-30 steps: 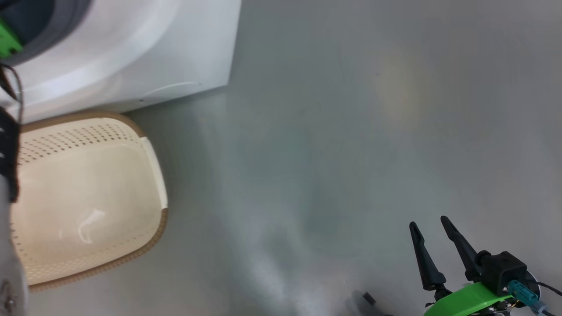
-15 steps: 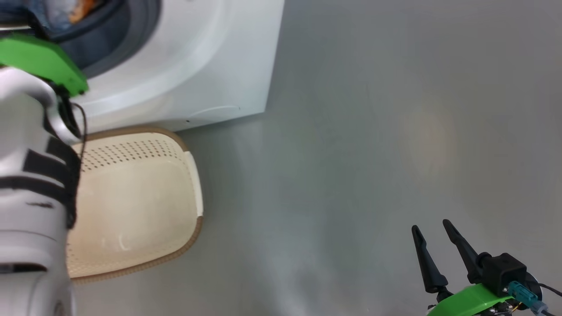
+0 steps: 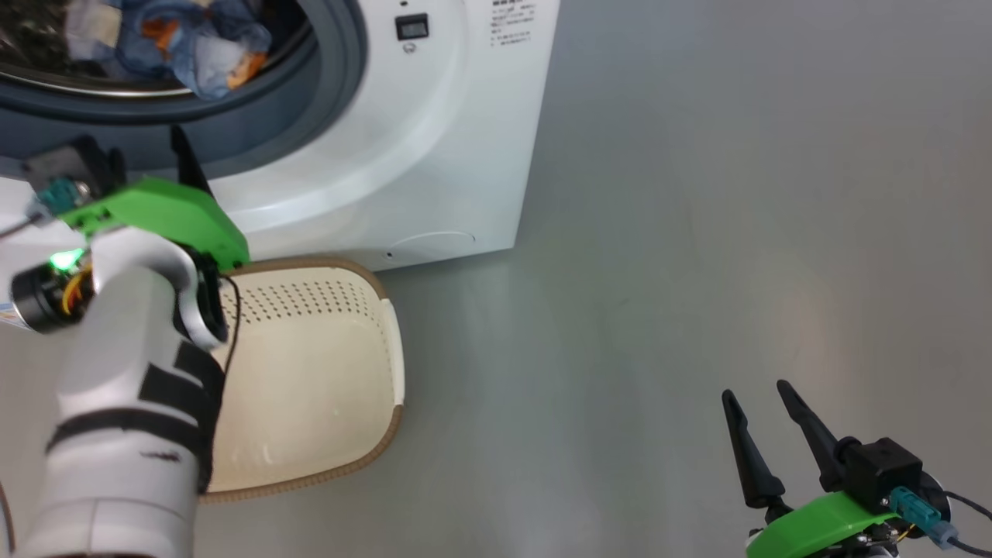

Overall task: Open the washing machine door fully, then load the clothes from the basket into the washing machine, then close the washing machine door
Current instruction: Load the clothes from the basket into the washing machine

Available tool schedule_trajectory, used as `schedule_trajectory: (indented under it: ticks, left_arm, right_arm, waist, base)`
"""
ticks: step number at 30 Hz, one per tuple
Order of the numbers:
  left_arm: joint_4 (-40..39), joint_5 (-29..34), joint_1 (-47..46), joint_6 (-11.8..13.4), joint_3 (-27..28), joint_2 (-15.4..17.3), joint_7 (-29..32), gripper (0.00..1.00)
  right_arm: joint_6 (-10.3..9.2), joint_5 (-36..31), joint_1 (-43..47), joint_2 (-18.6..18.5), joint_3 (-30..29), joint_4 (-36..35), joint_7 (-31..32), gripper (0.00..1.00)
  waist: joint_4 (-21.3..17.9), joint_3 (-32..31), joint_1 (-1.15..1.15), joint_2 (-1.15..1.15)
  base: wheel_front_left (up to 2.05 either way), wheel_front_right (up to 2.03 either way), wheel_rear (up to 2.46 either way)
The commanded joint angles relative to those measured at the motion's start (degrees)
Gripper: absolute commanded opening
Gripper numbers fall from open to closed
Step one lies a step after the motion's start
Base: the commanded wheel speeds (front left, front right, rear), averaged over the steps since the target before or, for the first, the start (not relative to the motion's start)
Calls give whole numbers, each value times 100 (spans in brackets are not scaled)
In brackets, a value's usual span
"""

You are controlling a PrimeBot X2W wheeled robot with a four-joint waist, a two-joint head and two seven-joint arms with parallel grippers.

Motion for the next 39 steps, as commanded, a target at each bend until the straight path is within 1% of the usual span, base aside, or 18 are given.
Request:
schedule_trajectory:
  ticks: [1,9,12,19,21,24,29,33,39]
  left_arm:
    - [-220,71,158,-37,68,176,-36,100]
    - [-999,242,1171,-178,100,41,-36,100]
    - [-1289,254,1650,-269,128,9,-37,100]
    - [-2283,254,2734,-308,272,-25,-37,100]
    - [-2581,203,3017,-337,180,-27,-37,100]
    - [-3085,71,3420,-290,57,-28,-37,100]
    - [-3839,-10,4087,-120,-212,-29,-37,100]
    - [-4235,17,4499,29,-350,-29,-37,100]
    - [-4643,99,4894,105,-303,-30,-37,100]
  right_arm:
    - [9,-72,-107,-11,95,-109,-44,100]
    - [9,-212,-226,29,-150,-229,-44,100]
    - [9,-275,-199,54,-261,-291,-44,100]
    - [9,-377,-96,131,-505,-432,-44,100]
    - [9,-389,-84,146,-586,-458,-44,100]
    - [9,-423,-76,163,-699,-458,-44,100]
    - [9,-442,-68,183,-984,-410,-44,100]
    - [9,-538,0,192,-1104,-359,-44,100]
    - [9,-523,21,194,-1168,-347,-44,100]
  waist:
    - [104,-141,0,0]
    - [220,-478,0,0]
    - [250,-654,0,0]
    - [339,-905,0,0]
    - [361,-945,0,0]
    - [385,-1023,0,0]
    - [434,-1190,0,0]
    - [480,-1365,0,0]
    - [469,-1472,0,0]
  base:
    - [0,0,0]
    - [0,0,0]
    - [0,0,0]
    - [0,0,0]
    - [0,0,0]
    - [0,0,0]
    - [0,0,0]
    - [0,0,0]
    - [0,0,0]
